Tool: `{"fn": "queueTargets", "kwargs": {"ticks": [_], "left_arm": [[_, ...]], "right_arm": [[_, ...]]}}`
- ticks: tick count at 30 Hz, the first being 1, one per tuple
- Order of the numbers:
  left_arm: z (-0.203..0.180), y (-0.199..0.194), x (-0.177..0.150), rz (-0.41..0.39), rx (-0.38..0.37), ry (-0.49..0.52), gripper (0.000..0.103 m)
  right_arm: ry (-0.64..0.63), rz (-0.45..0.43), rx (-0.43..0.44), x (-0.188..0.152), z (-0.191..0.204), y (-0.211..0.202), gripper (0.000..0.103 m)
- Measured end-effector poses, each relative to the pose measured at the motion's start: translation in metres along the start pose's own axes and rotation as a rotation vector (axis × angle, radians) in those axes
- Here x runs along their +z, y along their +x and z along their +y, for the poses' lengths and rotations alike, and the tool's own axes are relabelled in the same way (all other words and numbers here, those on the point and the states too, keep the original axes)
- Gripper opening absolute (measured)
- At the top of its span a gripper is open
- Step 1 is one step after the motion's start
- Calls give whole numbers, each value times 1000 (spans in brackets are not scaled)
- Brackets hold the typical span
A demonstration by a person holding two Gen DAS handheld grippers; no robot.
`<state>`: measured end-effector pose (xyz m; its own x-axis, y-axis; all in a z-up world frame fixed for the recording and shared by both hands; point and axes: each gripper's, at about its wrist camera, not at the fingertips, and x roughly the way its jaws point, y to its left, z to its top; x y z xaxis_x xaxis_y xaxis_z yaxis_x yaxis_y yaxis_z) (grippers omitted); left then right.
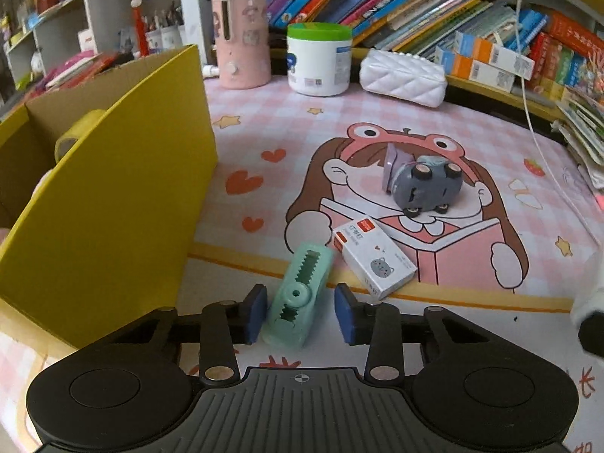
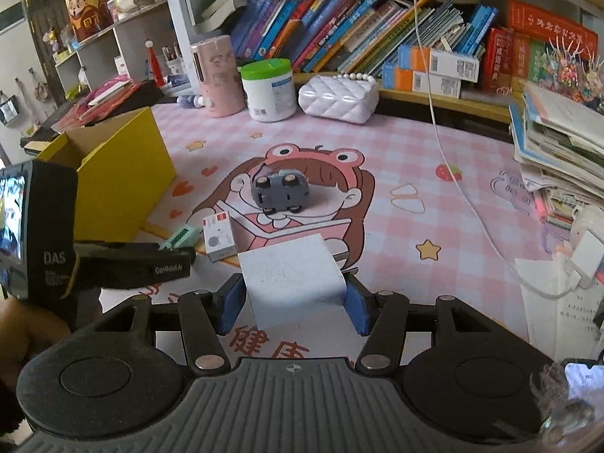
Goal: Organize objects
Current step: 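Grasp and lift the mint-green item with the left tool while the right tool holds the charger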
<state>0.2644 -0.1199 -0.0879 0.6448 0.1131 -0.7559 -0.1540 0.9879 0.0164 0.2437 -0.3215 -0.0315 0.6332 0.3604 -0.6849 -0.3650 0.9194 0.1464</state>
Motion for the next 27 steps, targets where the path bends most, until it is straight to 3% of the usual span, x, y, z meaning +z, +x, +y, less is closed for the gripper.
{"fn": "queueTargets", "kwargs": {"ticks": [1,5,15,20,27], "left_arm": [[0,-1,0,0,-10,3,23],[3,-8,-3,0,-53,-1,23],[4,-66,-7,-134,-185,43,23],[17,-98,-18,-198,-254,66,23],[59,-127,-37,-228,-259,63,23]], "right_arm": [[4,-1,-3,0,0,0,53],[21,4,-24,0,0,2,53],[64,29,-125,-11,13,-1,53],[75,38,-136,-17,35,-6,53],[46,44,-120,-27,86,-13,53]]}}
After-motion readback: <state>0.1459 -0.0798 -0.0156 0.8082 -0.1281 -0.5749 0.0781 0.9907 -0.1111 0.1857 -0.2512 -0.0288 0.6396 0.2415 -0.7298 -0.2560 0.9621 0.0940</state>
